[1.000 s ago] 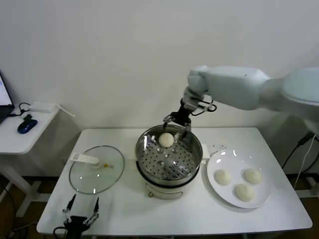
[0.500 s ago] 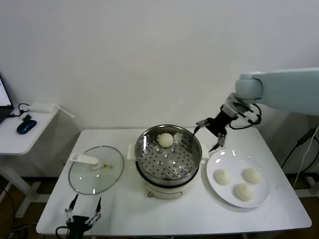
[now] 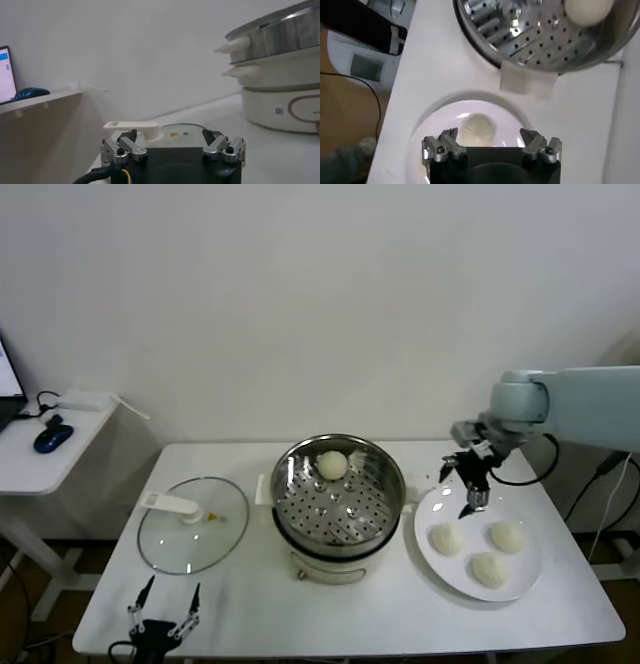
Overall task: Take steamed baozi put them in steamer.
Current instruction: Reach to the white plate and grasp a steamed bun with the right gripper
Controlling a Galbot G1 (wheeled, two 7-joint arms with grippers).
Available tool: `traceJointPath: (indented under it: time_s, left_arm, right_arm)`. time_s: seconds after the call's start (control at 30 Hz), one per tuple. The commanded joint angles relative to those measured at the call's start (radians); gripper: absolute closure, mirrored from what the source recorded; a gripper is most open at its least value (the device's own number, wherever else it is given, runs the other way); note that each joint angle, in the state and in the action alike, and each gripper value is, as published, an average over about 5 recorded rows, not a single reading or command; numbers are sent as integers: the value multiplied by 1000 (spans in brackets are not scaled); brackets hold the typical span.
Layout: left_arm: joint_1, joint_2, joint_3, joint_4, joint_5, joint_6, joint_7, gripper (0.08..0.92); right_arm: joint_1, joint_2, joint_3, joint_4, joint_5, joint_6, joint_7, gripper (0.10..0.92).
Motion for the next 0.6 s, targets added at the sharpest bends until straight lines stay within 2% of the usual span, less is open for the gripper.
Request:
traceJointPath:
  time_s: [0.03, 0.6]
  left_arm:
    - [2, -3, -3, 6, 5, -1, 0, 177]
    - [6, -6, -14, 18, 19, -8, 0, 177]
  right_arm:
    - [-201, -30, 117, -41, -119, -164, 27, 203]
    - [-428, -44, 264, -118, -208, -169, 55, 203]
